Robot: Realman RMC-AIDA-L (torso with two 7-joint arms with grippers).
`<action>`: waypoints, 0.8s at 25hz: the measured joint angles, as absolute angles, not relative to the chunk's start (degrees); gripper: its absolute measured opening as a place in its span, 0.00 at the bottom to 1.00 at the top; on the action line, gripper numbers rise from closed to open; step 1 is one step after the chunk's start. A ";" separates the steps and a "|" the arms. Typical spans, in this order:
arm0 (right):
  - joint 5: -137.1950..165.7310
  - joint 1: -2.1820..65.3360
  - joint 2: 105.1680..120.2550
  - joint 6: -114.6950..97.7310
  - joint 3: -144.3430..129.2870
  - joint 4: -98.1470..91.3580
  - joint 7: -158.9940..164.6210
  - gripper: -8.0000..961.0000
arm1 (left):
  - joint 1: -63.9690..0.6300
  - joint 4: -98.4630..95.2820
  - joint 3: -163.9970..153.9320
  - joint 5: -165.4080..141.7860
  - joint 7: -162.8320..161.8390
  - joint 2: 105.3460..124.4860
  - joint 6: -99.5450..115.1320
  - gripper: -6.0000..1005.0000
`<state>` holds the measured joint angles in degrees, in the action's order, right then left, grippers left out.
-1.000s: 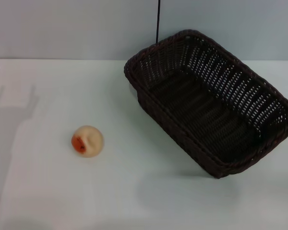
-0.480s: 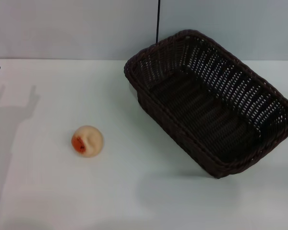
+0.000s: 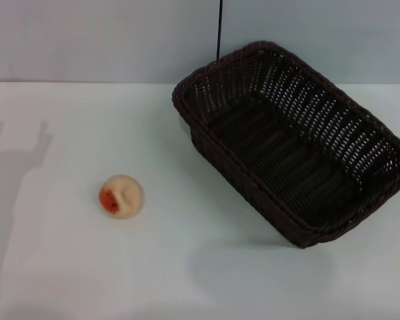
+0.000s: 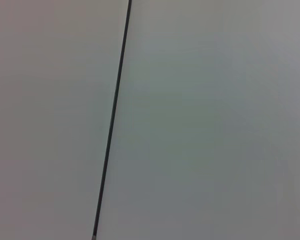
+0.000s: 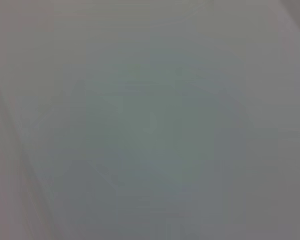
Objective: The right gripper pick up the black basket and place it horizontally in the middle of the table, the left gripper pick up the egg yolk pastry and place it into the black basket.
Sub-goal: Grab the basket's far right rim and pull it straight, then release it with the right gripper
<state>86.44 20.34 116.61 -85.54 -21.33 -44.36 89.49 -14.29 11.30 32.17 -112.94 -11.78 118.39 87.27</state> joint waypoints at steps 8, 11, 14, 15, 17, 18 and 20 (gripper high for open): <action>118.31 29.71 112.07 -94.18 -22.53 -64.21 115.35 0.65 | -14.12 11.25 32.16 -112.94 -11.85 118.39 87.27 0.83; 128.48 34.82 110.25 -99.39 -22.57 -65.78 120.57 0.65 | -14.16 11.28 32.16 -112.95 -11.87 118.42 87.27 0.83; 138.58 39.63 109.24 -103.72 -23.53 -66.35 122.72 0.65 | -14.15 11.46 32.17 -112.95 -11.87 118.47 87.23 0.83; 140.75 40.66 109.09 -104.57 -24.23 -66.38 122.90 0.65 | -14.13 11.55 32.15 -112.94 -11.87 118.46 87.21 0.83; 144.50 42.42 108.93 -105.42 -26.93 -66.43 123.41 0.64 | -14.09 11.61 32.13 -112.93 -11.87 118.43 87.20 0.83; 146.17 43.02 108.90 -105.52 -28.63 -66.43 123.79 0.64 | -14.09 11.61 32.13 -112.93 -11.87 118.43 87.20 0.83; 149.02 43.88 108.91 -105.62 -31.83 -66.41 124.59 0.64 | -14.06 11.64 32.01 -112.94 -11.93 118.41 87.18 0.83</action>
